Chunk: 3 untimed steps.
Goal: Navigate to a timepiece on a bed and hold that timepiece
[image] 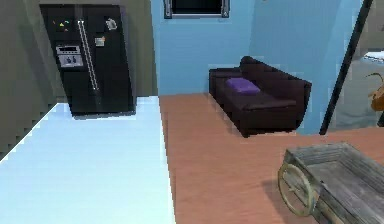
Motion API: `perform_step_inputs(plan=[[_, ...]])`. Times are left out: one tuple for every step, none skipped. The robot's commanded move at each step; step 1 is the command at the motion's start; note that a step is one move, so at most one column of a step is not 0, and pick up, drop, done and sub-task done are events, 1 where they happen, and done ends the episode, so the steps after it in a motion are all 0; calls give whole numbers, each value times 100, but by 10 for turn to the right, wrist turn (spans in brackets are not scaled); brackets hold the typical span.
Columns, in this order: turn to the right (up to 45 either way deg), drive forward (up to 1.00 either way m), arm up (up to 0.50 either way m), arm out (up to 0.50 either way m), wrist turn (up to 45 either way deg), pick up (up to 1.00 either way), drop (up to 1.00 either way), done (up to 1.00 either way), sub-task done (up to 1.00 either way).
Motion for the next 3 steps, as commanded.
perform_step_inputs(plan=[[0, 100, 0, 0, 0, 0, 0, 0, 0], [60, 0, 0, 0, 0, 0, 0, 0, 0], [0, 40, 0, 0, 0, 0, 0, 0, 0]])
